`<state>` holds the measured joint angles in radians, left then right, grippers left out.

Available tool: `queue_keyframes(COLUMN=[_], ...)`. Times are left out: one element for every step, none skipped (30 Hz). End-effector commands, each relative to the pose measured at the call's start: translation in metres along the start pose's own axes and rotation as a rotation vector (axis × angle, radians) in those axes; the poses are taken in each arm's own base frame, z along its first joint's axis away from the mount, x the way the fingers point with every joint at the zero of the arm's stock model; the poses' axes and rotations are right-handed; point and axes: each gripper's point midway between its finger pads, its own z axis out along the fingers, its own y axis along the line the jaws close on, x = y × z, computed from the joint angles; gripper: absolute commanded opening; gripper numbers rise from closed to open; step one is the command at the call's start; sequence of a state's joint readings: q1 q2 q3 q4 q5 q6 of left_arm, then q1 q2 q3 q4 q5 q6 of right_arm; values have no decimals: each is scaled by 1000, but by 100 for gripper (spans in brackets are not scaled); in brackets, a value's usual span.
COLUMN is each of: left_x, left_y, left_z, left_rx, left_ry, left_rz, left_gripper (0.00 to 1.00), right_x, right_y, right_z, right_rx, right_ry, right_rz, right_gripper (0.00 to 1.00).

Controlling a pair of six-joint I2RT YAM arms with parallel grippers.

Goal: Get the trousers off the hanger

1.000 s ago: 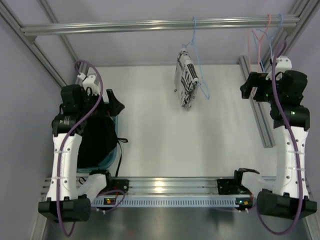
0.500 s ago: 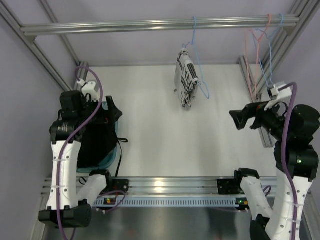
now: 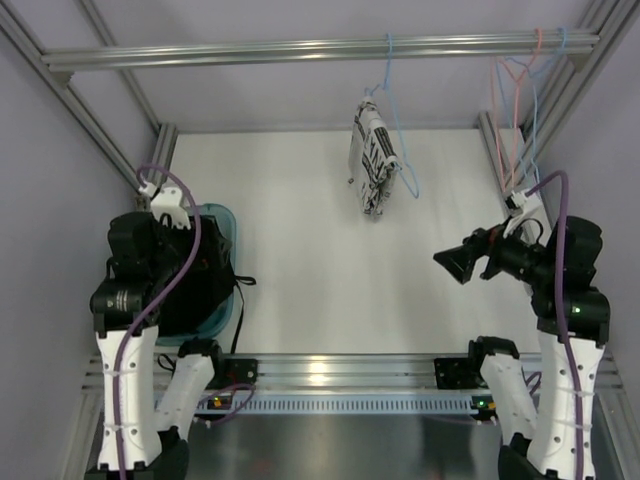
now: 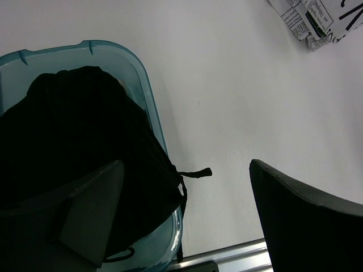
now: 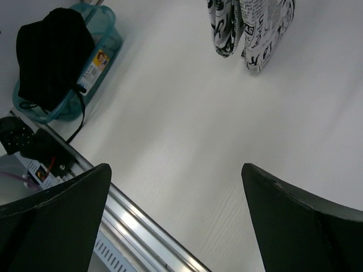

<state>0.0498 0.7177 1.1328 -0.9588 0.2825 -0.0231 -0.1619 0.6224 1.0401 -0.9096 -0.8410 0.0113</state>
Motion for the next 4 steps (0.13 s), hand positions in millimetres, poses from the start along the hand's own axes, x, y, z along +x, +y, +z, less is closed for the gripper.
queue_keyframes(left_x=[2, 1, 0, -1], left_y=[7, 8, 8, 8], left_z=[-3, -3, -3, -3], left_rx=[-37, -42, -40, -42], left_ry=[-2, -5, -5, -9], left_rz=[11, 8, 7, 8], left_gripper=[98, 98, 98, 98], right_x=[2, 4, 4, 4], right_y=[5, 5, 3, 3], right_z=[-2, -2, -2, -3], right_rx=[-22, -20, -17, -14], right_ry=[-12, -10, -9, -9], right_rz=[-9, -5, -34, -36], right_gripper=[99, 99, 99, 99])
